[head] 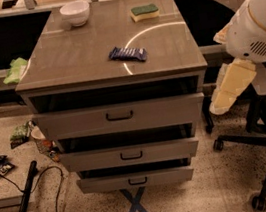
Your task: Move rxbar blueberry near sponge
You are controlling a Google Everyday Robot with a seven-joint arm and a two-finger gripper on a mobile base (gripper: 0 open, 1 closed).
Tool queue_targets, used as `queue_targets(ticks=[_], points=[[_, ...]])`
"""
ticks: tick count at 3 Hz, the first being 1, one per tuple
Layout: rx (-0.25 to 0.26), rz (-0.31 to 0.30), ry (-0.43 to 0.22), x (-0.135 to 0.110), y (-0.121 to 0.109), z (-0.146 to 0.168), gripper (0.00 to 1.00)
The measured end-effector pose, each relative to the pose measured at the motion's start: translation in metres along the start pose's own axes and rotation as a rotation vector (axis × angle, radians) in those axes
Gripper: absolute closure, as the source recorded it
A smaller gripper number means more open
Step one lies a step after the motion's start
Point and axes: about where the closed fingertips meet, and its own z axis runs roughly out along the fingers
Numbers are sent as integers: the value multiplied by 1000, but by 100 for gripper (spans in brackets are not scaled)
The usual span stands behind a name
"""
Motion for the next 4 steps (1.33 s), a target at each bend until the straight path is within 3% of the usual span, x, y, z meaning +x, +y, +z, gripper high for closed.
queue_targets(ticks=[1,2,3,4], points=[[-1,43,-63,-21,-29,42,0],[-5,50,-76,-26,-35,53,0],[29,114,-138,-41,-48,60,0],[52,241,-289,-67,-86,73,0]])
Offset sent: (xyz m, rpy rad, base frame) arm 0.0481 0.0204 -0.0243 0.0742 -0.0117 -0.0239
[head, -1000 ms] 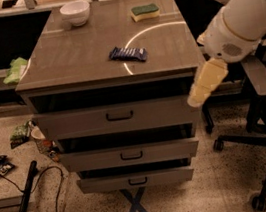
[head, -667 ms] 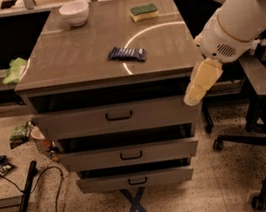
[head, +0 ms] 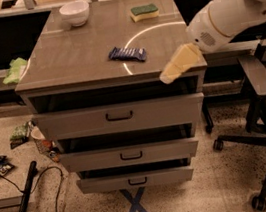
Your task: Move rxbar blueberry near sponge
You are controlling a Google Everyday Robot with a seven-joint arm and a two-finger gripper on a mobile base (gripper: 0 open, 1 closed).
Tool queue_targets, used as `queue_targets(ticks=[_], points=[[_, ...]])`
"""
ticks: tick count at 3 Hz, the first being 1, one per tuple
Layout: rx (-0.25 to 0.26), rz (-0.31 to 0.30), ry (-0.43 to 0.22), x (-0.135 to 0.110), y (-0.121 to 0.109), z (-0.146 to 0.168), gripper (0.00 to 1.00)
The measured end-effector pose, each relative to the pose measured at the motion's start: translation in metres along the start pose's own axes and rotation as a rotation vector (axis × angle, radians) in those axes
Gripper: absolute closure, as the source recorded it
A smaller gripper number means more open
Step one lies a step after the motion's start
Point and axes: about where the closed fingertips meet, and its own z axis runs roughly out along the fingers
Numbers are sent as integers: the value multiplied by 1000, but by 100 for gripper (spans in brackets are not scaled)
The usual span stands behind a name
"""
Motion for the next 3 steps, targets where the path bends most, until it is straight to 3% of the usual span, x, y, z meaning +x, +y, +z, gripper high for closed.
queue_targets(ticks=[1,2,3], points=[[6,107,-114,-22,-34,23,0],[-29,162,-185,-36,-53,59,0],[-67,149,-223,-53,-63,96,0]])
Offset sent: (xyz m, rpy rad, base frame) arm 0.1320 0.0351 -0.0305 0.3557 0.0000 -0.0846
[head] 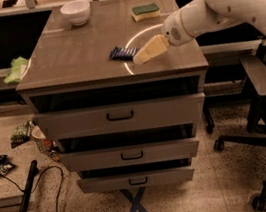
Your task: Move rxbar blueberry near sponge
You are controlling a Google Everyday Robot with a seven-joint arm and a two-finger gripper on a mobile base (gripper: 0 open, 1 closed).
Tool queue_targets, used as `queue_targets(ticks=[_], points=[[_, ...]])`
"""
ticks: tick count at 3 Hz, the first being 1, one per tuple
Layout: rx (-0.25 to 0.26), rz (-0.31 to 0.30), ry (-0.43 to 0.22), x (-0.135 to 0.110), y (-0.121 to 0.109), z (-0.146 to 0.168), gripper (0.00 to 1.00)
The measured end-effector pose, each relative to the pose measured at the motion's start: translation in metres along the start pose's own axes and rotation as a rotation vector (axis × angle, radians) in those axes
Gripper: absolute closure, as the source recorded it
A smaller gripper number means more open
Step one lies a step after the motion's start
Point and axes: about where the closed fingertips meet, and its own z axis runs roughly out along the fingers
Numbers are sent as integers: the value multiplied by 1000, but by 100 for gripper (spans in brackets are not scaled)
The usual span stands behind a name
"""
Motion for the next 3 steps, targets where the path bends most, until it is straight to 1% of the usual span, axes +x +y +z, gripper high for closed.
queue_targets(ticks=[1,2,3], points=[[-34,-51,-38,-16,-8,45,0],[-50,-71,-52,-22,-10,65,0],[-64,-72,-52,-20,-11,82,14]])
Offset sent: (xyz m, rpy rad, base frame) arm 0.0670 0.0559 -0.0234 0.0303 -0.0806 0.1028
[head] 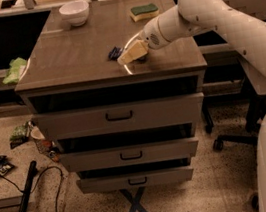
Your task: Move rxbar blueberry near sponge
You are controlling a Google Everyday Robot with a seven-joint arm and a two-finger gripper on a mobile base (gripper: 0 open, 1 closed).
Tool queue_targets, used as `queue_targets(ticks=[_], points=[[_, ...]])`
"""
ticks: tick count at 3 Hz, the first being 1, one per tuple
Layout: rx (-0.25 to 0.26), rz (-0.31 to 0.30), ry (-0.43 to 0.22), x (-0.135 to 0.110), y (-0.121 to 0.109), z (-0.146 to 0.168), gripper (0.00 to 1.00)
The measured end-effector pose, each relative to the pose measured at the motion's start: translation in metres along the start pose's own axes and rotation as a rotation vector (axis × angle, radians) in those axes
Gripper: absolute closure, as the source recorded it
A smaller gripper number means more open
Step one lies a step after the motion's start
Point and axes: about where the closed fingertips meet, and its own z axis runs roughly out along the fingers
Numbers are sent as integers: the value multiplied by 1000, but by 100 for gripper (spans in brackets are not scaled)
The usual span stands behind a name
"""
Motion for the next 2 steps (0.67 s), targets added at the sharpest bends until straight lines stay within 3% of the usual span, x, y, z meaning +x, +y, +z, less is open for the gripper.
queue_targets(ticks=[2], points=[[-73,-41,-20,2,8,23,61]])
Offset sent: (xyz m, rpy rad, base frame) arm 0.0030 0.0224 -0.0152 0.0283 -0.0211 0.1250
